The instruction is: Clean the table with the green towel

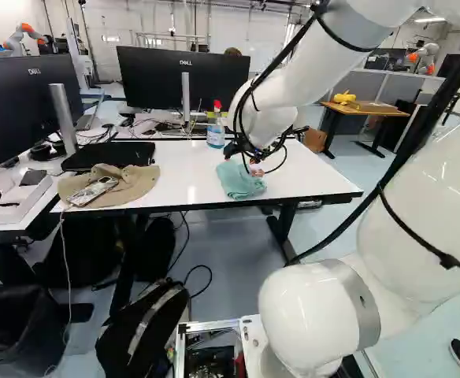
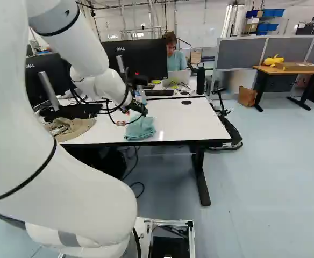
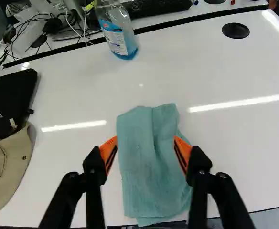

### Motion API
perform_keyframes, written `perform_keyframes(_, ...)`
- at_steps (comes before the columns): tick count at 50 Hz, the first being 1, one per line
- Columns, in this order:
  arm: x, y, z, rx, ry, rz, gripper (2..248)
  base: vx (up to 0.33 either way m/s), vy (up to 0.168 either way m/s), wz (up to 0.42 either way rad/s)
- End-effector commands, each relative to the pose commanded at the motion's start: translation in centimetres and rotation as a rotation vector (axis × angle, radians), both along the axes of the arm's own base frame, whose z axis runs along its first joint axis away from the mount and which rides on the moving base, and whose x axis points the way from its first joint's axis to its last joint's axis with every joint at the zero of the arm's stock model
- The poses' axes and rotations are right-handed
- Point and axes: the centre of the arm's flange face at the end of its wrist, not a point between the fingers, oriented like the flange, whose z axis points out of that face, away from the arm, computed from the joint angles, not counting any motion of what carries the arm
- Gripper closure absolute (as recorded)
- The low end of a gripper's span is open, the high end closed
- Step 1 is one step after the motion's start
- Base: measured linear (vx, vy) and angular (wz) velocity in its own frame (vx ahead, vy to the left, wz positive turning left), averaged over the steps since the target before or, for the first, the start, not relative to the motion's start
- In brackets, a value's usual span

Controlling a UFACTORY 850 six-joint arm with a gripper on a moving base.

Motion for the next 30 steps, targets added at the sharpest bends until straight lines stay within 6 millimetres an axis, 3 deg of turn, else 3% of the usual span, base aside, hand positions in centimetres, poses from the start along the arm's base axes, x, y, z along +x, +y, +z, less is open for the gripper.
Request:
perform_keyframes(2, 0.0, 0.0, 0.0, 0.0, 0.0, 0.0, 89, 0.0, 0.0, 0.0)
perform_keyframes(3, 0.0, 0.0, 0.0, 0.0, 0.0, 0.0, 53, 0.0, 0.0, 0.0)
perform_keyframes(8, 0.0, 0.0, 0.0, 0.0, 0.0, 0.0, 53, 0.0, 0.0, 0.0)
perform_keyframes(9, 0.0, 0.0, 0.0, 0.0, 0.0, 0.0, 15, 0.0, 0.0, 0.0)
perform_keyframes(13, 0.0, 0.0, 0.0, 0.0, 0.0, 0.0, 15, 0.0, 0.0, 0.0)
perform_keyframes(14, 0.0, 0.0, 0.0, 0.0, 0.0, 0.0, 3, 0.0, 0.0, 0.0)
perform_keyframes(30, 0.0, 0.0, 0.0, 0.0, 0.0, 0.0, 3, 0.0, 0.0, 0.0)
